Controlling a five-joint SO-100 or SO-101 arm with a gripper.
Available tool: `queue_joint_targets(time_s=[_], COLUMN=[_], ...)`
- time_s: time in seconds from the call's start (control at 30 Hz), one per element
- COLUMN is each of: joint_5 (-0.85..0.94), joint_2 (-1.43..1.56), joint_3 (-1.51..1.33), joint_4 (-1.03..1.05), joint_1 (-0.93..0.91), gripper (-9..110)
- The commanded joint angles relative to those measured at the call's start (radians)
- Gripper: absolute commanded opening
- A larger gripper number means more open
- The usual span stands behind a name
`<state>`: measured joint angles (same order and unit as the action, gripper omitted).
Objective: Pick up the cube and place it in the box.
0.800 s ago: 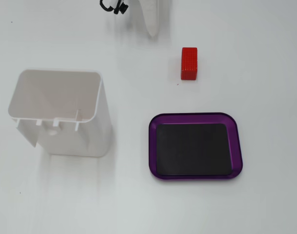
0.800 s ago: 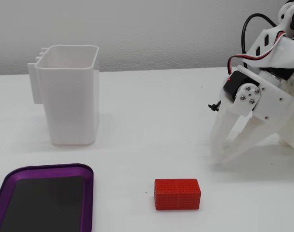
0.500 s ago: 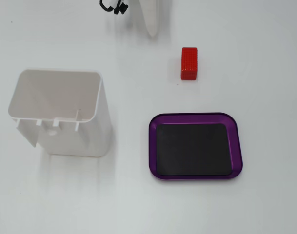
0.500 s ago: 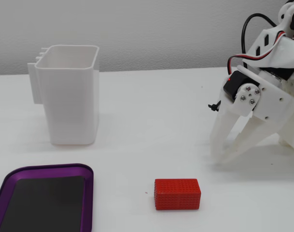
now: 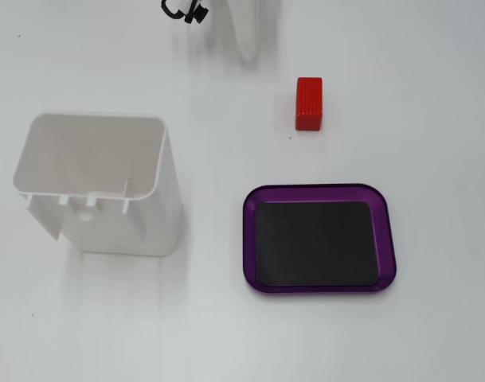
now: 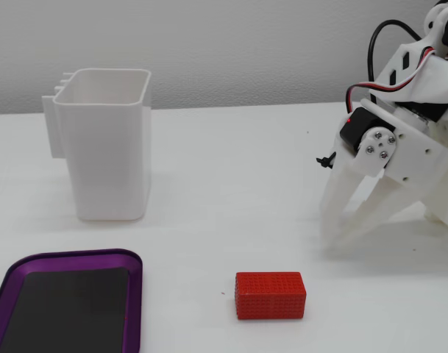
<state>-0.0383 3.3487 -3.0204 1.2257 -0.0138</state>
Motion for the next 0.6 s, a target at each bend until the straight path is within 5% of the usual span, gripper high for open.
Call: queue_joint_targets(time_s=[0.0, 0.2, 0.57], joint_5=[-0.005, -0.041, -0.632], joint_2=[0.031, -0.126, -0.931], joint_3=[0.052, 0.221, 0.767], joint_4=[-0.052, -0.097, -0.199], joint_1=[0.046, 0.158, 0.224], gripper=[-1, -1, 5])
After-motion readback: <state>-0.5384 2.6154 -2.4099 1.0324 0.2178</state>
